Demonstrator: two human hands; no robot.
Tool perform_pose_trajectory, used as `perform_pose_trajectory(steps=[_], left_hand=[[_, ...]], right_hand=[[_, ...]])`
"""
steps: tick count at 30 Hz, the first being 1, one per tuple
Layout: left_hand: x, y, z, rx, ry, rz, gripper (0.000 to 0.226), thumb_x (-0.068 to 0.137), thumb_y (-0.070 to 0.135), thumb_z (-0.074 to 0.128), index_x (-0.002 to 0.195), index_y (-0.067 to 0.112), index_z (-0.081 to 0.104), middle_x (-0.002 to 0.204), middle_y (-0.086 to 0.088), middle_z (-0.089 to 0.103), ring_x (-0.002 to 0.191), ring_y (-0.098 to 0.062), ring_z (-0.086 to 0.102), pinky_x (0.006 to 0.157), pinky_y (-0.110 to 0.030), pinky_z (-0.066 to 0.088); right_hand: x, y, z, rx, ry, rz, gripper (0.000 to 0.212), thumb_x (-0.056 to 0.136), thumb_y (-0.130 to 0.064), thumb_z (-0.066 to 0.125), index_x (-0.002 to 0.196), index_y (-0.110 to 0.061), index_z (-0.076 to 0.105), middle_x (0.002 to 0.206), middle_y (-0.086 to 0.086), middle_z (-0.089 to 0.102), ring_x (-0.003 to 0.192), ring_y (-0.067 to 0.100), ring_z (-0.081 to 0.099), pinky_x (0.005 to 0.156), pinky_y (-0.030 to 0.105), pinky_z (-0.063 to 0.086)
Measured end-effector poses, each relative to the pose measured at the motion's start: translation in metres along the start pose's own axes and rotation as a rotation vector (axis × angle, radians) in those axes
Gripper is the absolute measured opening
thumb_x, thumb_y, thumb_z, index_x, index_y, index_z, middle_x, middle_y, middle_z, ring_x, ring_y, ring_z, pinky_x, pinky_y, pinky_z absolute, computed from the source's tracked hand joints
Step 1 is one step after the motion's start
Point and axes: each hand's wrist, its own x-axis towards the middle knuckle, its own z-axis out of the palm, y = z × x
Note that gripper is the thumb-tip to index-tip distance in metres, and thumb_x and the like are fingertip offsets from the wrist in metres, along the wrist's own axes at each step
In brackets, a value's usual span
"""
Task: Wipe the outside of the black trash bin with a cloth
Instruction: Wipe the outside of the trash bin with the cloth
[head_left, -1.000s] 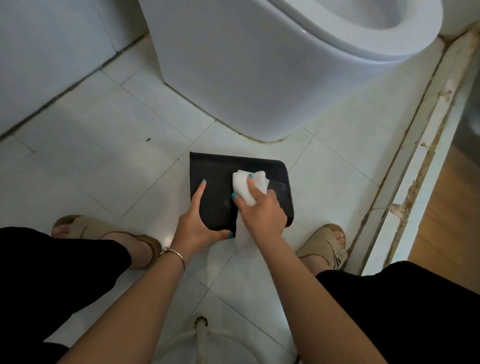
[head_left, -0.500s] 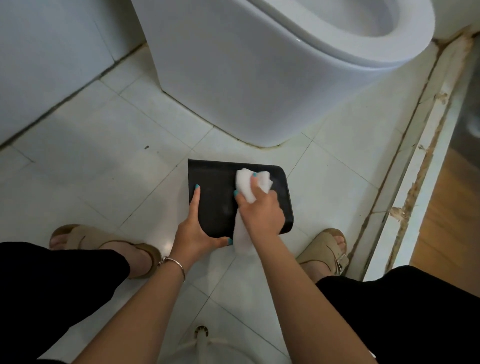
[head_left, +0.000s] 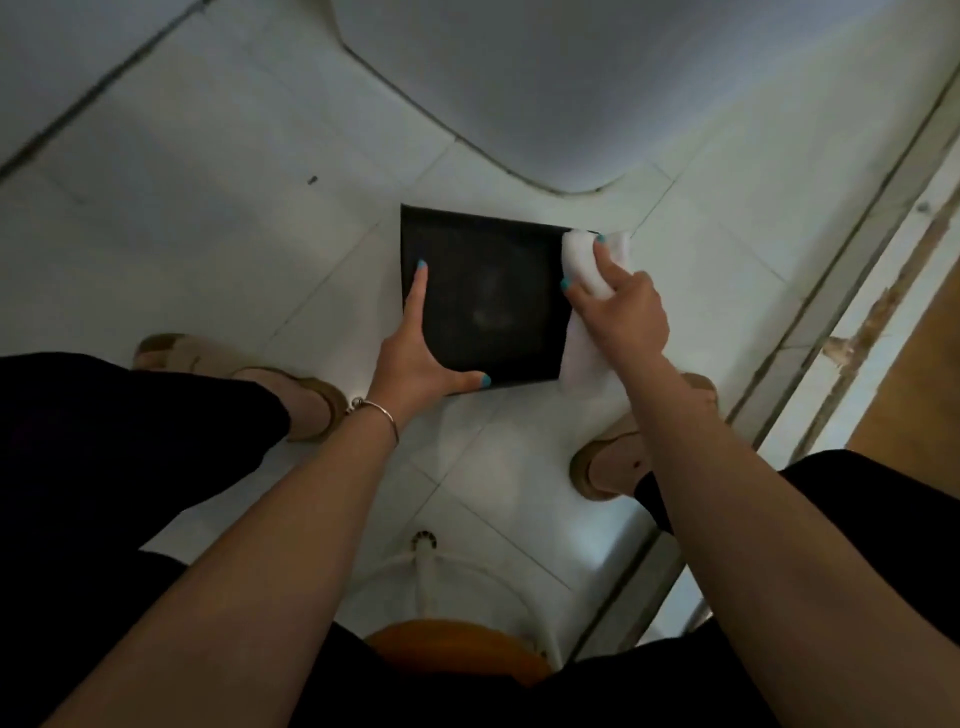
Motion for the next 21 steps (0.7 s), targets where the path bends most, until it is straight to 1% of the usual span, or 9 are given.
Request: perform_pose_trajectory(steps=[3, 6, 7, 9, 12, 15, 18, 20, 21], left_hand=[[0.001, 0.0, 0.001, -0.003, 0.001, -0.008, 0.141, 0.054, 0.028, 0.095, 0.148, 0.052, -0.007, 0.14, 0.005, 0.047, 0.11, -0.007, 0.049, 0.092, -0.019, 0.042], [0.001, 0.001, 0.0, 0.003, -0.007, -0.012, 0.14, 0.054, 0.028, 0.095, 0.147, 0.053, -0.007, 0.139, 0.006, 0.047, 0.109, -0.007, 0.049, 0.092, -0.02, 0.042], [0.002, 0.001, -0.001, 0.006, -0.007, -0.009, 0.14, 0.054, 0.028, 0.095, 0.147, 0.053, -0.007, 0.14, 0.006, 0.046, 0.109, -0.006, 0.049, 0.093, -0.02, 0.042], [0.002, 0.001, -0.002, 0.013, -0.013, -0.003, 0.141, 0.055, 0.029, 0.095, 0.148, 0.052, -0.008, 0.142, 0.006, 0.044, 0.11, -0.008, 0.048, 0.093, -0.021, 0.042], [0.003, 0.002, -0.002, 0.031, -0.018, 0.004, 0.141, 0.056, 0.028, 0.094, 0.148, 0.05, -0.01, 0.145, 0.003, 0.041, 0.108, -0.008, 0.047, 0.092, -0.022, 0.042], [0.004, 0.001, 0.0, 0.033, -0.022, -0.004, 0.141, 0.056, 0.028, 0.094, 0.148, 0.05, -0.011, 0.145, 0.0, 0.043, 0.107, -0.01, 0.049, 0.089, -0.022, 0.042], [0.003, -0.002, 0.001, 0.017, -0.003, -0.005, 0.14, 0.054, 0.031, 0.094, 0.148, 0.051, -0.008, 0.141, 0.0, 0.05, 0.114, -0.016, 0.055, 0.089, -0.023, 0.042], [0.003, -0.005, 0.001, 0.005, 0.004, -0.009, 0.14, 0.054, 0.033, 0.094, 0.148, 0.05, -0.008, 0.141, 0.001, 0.05, 0.118, -0.019, 0.055, 0.089, -0.025, 0.042], [0.004, -0.005, 0.001, 0.001, 0.005, -0.007, 0.14, 0.054, 0.033, 0.094, 0.148, 0.05, -0.008, 0.141, 0.001, 0.05, 0.118, -0.019, 0.055, 0.089, -0.025, 0.043]], right_hand=[[-0.006, -0.013, 0.004, -0.096, -0.071, -0.142, 0.064, 0.082, -0.066, 0.057, 0.14, -0.055, 0.033, 0.123, 0.004, 0.049, 0.117, 0.026, 0.051, 0.09, 0.033, 0.039], [-0.008, -0.016, 0.001, -0.178, -0.115, -0.258, 0.06, 0.082, -0.068, 0.054, 0.137, -0.06, 0.033, 0.115, 0.0, 0.048, 0.111, 0.024, 0.053, 0.086, 0.035, 0.041], [-0.004, -0.012, -0.003, -0.189, -0.105, -0.248, 0.059, 0.082, -0.068, 0.054, 0.137, -0.061, 0.033, 0.115, 0.001, 0.049, 0.111, 0.024, 0.053, 0.087, 0.036, 0.041], [0.007, -0.002, -0.01, -0.116, -0.054, -0.114, 0.059, 0.082, -0.066, 0.055, 0.137, -0.059, 0.035, 0.122, 0.002, 0.052, 0.115, 0.026, 0.053, 0.09, 0.036, 0.042], [0.015, -0.005, -0.006, 0.055, 0.04, 0.082, 0.058, 0.085, -0.059, 0.054, 0.14, -0.053, 0.037, 0.127, 0.003, 0.056, 0.114, 0.026, 0.056, 0.085, 0.034, 0.042], [0.005, -0.032, 0.014, 0.081, 0.091, 0.099, 0.062, 0.088, -0.056, 0.052, 0.145, -0.046, 0.032, 0.128, 0.007, 0.054, 0.113, 0.029, 0.057, 0.081, 0.033, 0.041], [-0.017, -0.074, 0.037, -0.033, 0.011, -0.068, 0.062, 0.088, -0.061, 0.051, 0.144, -0.049, 0.029, 0.126, 0.011, 0.05, 0.11, 0.032, 0.055, 0.085, 0.038, 0.044], [-0.028, -0.094, 0.045, -0.113, -0.064, -0.225, 0.062, 0.088, -0.061, 0.052, 0.144, -0.049, 0.03, 0.119, 0.009, 0.051, 0.105, 0.03, 0.056, 0.079, 0.037, 0.043], [-0.029, -0.097, 0.043, -0.134, -0.077, -0.272, 0.061, 0.087, -0.061, 0.052, 0.143, -0.05, 0.031, 0.116, 0.008, 0.051, 0.103, 0.029, 0.057, 0.077, 0.036, 0.042]])
